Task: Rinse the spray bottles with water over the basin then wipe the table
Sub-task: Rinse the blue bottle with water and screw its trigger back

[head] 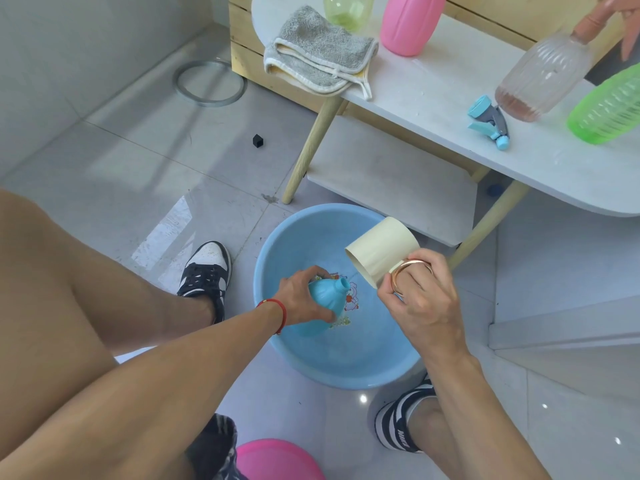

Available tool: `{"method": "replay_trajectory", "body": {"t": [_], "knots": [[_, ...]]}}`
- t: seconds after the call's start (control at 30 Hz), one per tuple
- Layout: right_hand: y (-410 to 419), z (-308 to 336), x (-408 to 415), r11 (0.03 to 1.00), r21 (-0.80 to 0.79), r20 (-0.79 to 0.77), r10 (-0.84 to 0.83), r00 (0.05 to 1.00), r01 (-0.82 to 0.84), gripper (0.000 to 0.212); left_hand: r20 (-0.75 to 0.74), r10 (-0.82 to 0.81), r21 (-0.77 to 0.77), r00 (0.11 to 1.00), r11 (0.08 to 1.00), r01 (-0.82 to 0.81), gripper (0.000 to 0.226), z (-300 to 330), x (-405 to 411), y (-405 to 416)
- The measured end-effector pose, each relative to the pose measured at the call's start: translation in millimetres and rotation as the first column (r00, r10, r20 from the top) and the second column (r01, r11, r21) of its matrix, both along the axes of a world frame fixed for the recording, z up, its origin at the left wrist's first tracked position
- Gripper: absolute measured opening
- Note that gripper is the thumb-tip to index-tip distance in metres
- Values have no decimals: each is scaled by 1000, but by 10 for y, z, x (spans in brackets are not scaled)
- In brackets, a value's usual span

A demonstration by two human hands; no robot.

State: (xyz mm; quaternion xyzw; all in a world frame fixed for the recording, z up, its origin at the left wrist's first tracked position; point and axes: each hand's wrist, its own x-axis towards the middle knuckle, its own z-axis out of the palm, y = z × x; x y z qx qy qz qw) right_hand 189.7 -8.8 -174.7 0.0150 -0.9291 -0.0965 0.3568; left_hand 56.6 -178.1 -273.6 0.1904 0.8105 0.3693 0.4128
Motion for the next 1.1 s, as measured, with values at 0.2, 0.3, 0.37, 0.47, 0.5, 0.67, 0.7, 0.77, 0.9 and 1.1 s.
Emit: {"method": "replay_trajectory", "body": {"t": [0.2, 0.3, 0.37, 0.47, 0.5, 0.67, 0.7, 0.77, 0.9, 1.1], "knots": [[42, -142, 14, 973, -211, -41, -106, 994, 95, 30, 7, 2, 5, 1000, 1000, -2, 83, -5, -3, 6], [184, -411, 46, 787, -509, 209, -281, 937, 349, 40, 7, 15, 8, 1000, 1000, -15, 82, -34, -4, -8], [282, -657, 100, 657, -558, 414, -309, 856, 507, 47, 8, 35, 19, 999, 999, -35, 80, -50, -10, -21], [286, -1019, 165, 709, -366, 591, -324, 739, 603, 57, 35, 87, 44, 996, 995, -89, 74, -64, -34, -45], [265, -1140, 190, 752, -259, 642, -334, 690, 606, 56, 53, 107, 52, 993, 993, -110, 71, -69, -40, -54], [40, -1583, 296, 650, -20, 890, -334, 309, 760, 25, 120, 158, 84, 980, 982, -168, 67, -33, -59, -109], [-3, -1623, 301, 621, -67, 901, -298, 314, 781, 22, 133, 161, 89, 978, 981, -173, 66, -15, -58, -117], [-50, -1706, 291, 595, -196, 902, -202, 381, 779, 22, 150, 165, 97, 975, 979, -180, 65, -2, -60, -133], [-48, -1532, 213, 295, -581, 774, -88, 628, 758, 36, 177, 170, 105, 969, 976, -191, 69, -3, -79, -149], [160, -1232, 239, -237, -744, 662, -140, 736, 625, 34, 252, 217, 84, 943, 966, -245, 74, -15, -133, -178]]}}
